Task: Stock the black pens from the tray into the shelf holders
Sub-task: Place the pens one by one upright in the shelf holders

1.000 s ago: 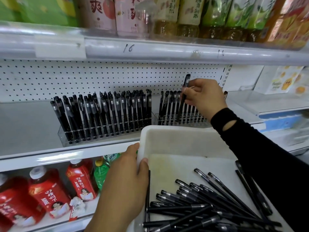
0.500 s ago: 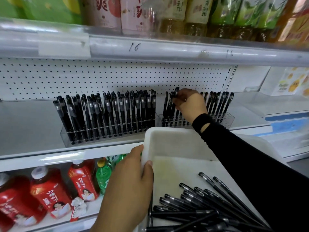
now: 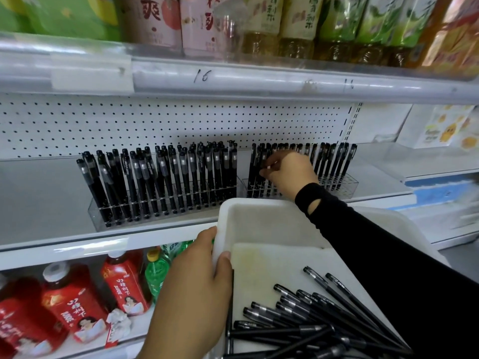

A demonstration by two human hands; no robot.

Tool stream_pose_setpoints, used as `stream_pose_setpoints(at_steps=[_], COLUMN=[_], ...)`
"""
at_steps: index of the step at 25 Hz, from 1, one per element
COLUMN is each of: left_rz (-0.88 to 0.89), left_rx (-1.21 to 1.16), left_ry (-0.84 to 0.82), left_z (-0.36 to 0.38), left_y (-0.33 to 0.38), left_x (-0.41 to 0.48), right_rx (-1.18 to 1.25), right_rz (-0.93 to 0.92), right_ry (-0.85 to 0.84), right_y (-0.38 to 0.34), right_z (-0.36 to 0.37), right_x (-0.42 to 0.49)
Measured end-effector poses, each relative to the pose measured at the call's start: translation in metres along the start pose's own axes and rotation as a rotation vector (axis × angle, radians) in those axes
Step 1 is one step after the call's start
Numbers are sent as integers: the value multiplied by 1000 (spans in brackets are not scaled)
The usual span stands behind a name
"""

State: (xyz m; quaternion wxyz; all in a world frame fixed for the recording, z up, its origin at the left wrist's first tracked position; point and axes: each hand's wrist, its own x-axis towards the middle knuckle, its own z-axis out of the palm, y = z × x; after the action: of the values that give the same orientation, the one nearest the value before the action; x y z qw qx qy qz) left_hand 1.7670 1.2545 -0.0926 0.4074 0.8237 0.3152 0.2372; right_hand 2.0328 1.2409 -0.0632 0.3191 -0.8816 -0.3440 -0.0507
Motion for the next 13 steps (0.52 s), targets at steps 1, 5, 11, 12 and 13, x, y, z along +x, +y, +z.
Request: stream_pose_setpoints(at_steps=[1,5,11,12,13], left_rz=[6,-3,-2,-3,-7], left_rx=[-4,12,15,13,8], left_ry=[5,6,11,14,12], left_z=[-1,0,2,2,2], left_y=[0,-1,0,1,1], left_x=[0,1,-1,-2,-2], right_rx=[-30,-211,-604,-699,-767], right_rz=[-33,-215,-105,-75,-54], right_ry=[18,23,-572,-660,-721], right_y=[-2,-14,7,12,18], right_z=[-9,-53,-76,-72,-68], right_x=[-11,-70,-122,-127,-132])
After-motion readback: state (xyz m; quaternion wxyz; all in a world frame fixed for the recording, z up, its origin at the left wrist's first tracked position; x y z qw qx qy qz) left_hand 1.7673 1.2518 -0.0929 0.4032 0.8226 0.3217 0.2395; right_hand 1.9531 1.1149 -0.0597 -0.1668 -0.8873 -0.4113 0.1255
